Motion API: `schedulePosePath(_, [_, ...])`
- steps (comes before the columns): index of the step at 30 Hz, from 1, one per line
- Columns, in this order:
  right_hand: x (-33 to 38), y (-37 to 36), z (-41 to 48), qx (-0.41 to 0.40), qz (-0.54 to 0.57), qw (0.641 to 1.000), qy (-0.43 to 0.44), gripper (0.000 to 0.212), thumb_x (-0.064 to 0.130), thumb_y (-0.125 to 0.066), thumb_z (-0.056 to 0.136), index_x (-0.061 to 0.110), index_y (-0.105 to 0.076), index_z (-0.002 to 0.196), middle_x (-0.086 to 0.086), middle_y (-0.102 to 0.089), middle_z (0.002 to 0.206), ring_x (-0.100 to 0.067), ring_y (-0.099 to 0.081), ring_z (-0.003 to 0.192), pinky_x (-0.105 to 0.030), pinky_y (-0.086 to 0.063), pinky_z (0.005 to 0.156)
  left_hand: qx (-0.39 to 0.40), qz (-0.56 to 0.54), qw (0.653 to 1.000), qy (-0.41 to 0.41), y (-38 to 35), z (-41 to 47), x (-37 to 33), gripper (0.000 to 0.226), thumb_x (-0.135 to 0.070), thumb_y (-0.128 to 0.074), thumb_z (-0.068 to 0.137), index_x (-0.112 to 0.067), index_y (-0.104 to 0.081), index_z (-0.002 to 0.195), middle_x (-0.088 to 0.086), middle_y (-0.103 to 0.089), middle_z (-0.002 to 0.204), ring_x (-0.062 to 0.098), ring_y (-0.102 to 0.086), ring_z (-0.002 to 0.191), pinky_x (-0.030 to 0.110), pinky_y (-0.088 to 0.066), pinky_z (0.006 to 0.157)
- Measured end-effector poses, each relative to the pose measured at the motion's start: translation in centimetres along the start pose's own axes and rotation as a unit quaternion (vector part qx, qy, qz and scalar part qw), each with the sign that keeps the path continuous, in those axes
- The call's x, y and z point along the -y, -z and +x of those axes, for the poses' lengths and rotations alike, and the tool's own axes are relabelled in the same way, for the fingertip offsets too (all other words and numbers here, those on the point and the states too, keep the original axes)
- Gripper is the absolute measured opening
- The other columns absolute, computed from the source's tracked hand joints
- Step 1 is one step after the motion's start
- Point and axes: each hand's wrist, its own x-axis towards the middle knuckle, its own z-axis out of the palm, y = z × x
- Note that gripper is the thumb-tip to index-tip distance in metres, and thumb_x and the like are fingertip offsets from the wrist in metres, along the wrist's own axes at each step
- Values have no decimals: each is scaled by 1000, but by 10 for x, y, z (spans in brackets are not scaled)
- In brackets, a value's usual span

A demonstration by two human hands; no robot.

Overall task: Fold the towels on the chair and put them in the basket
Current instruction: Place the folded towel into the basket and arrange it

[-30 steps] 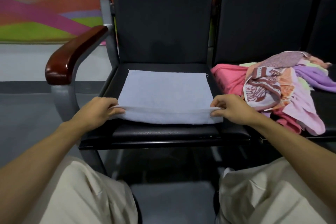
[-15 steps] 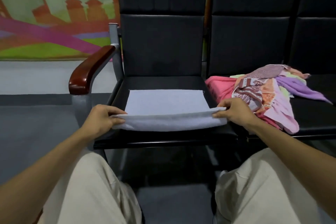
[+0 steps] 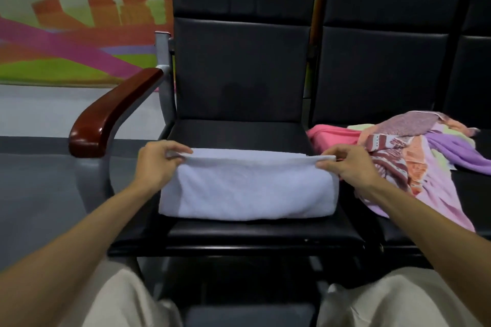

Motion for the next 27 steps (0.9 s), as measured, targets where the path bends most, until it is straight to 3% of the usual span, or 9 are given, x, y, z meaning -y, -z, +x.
schedulePosePath(4, [-10,-9,47,-32,-9,999,10,15,10,-82,73,14,-68,74,-1,-67,72,-13,-59,68,-31,-49,68,-41,-27,998,34,-27,44,-1,25,5,-60,86,-13,-76,92,-4,-67,93,8,-55,94,19,-40,85])
schedulePosePath(11, [-43,-49,114,-47,-16,999,-9,8,12,-75,78,19,-71,80,3,-69,79,-11,-61,72,-27,-50,66,-50,-48,991,113,-76,94,33,23,-3,-58,87,-14,-71,103,-4,-65,99,12,-57,95,22,-41,84])
schedulePosePath(14, [-61,-69,129,-38,-33,998,-37,14,5,-70,79,19,-70,81,6,-68,79,-9,-61,72,-17,-47,62,-16,-20,988,150,-95,100,51,29,-2,-54,88,-13,-68,112,2,-66,107,14,-57,93,22,-41,82])
schedulePosePath(16, [-71,-79,130,-19,-100,994,-39,19,2,-69,79,17,-70,90,6,-68,88,-12,-63,83,-17,-45,74,33,12,987,154,-103,99,65,36,-3,-56,89,-11,-63,123,9,-63,120,21,-58,106,24,-41,91])
schedulePosePath(19, [-81,-87,124,-2,-248,968,30,31,2,-68,80,11,-68,110,-6,-64,111,-24,-57,106,-26,-38,94,92,86,984,128,-102,95,79,50,-9,-62,87,-7,-49,136,14,-48,136,27,-46,126,31,-34,105])
schedulePosePath(23, [-70,-97,109,-5,-331,926,184,25,3,-67,80,13,-68,102,-5,-59,106,-27,-50,100,-40,-39,86,108,200,960,166,-85,84,85,50,-30,-63,87,-2,-47,125,18,-40,130,35,-34,124,41,-31,103])
schedulePosePath(27, [-53,-106,92,137,-301,920,211,15,20,-61,90,18,-67,104,3,-56,107,-16,-47,102,-33,-40,94,231,292,895,244,-71,77,80,76,-65,-51,84,0,-50,124,17,-45,132,35,-37,127,43,-35,102])
